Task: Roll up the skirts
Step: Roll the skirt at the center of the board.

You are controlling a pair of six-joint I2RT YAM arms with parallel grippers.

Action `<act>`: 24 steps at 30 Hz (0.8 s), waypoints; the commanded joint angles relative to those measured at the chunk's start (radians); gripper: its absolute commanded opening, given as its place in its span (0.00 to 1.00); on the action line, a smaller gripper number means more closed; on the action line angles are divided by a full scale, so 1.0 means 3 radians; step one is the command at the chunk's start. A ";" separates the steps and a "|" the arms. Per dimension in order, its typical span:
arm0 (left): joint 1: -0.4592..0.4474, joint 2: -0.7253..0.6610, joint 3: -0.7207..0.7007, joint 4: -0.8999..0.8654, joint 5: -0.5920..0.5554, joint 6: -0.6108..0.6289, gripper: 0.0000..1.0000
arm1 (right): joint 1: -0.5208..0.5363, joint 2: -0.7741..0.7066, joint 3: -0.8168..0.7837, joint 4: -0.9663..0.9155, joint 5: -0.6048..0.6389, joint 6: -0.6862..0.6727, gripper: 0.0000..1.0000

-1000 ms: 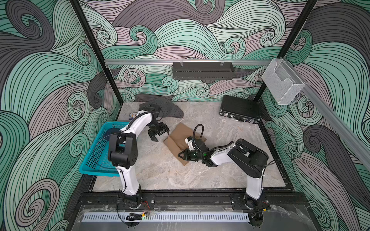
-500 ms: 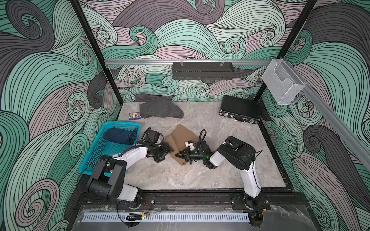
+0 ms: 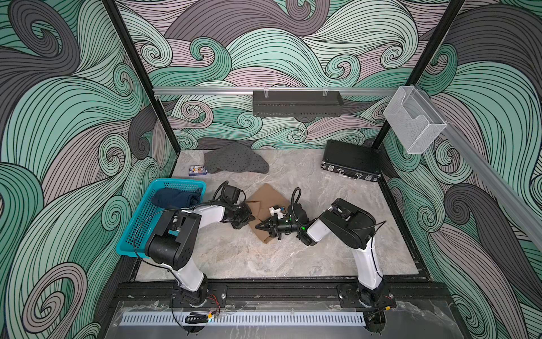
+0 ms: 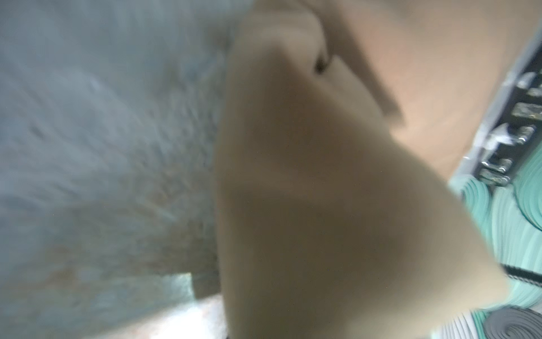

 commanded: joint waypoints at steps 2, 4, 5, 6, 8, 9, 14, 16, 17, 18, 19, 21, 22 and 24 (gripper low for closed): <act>0.0022 0.0388 0.0472 -0.1371 -0.0799 0.0191 0.00 | -0.0112 -0.0727 0.0123 -0.1923 0.0103 -0.1606 0.45; 0.0016 0.0567 0.0682 -0.1688 -0.0861 0.0289 0.00 | -0.0184 -0.1048 0.0155 -0.2660 0.0455 -0.2226 0.52; 0.0016 0.0626 0.0767 -0.1829 -0.0894 0.0324 0.00 | -0.0199 -0.1239 0.0148 -0.2916 0.0712 -0.2540 0.55; 0.0011 0.0664 0.0839 -0.1959 -0.0932 0.0349 0.00 | -0.0168 -0.1430 0.0144 -0.3159 0.1033 -0.2871 0.57; 0.0007 0.0719 0.0991 -0.2180 -0.0992 0.0405 0.00 | -0.0005 -0.1726 0.0078 -0.3263 0.1602 -0.3405 0.61; 0.0010 0.0769 0.1098 -0.2312 -0.1019 0.0460 0.00 | 0.0133 -0.1868 0.0018 -0.3212 0.1898 -0.3647 0.62; -0.0010 0.1106 0.1648 -0.2976 -0.1150 0.0626 0.00 | 0.0948 -0.2021 -0.0026 -0.2874 0.3029 -0.4784 0.65; -0.0037 0.1143 0.1717 -0.3074 -0.1155 0.0628 0.00 | 0.1157 -0.1898 0.0049 -0.2734 0.3180 -0.5083 0.78; -0.0040 0.1147 0.1733 -0.3094 -0.1132 0.0618 0.00 | 0.1271 -0.1800 0.0100 -0.2666 0.3320 -0.5223 0.84; -0.0046 0.1161 0.1752 -0.3127 -0.1093 0.0625 0.00 | 0.1355 -0.1697 0.0127 -0.2563 0.3391 -0.5337 0.84; -0.0041 0.1181 0.1789 -0.3180 -0.1081 0.0628 0.00 | 0.1420 -0.1616 0.0136 -0.2455 0.3425 -0.5424 0.84; -0.0046 0.1228 0.1862 -0.3283 -0.1072 0.0653 0.00 | 0.1549 -0.1373 0.0161 -0.2163 0.3643 -0.5621 0.85; -0.0046 0.1239 0.1892 -0.3331 -0.1086 0.0654 0.00 | 0.1581 -0.1265 0.0227 -0.2149 0.3725 -0.5675 0.85; -0.0046 0.1265 0.1957 -0.3430 -0.1127 0.0645 0.00 | 0.1632 -0.1033 0.0384 -0.2128 0.3845 -0.5775 0.87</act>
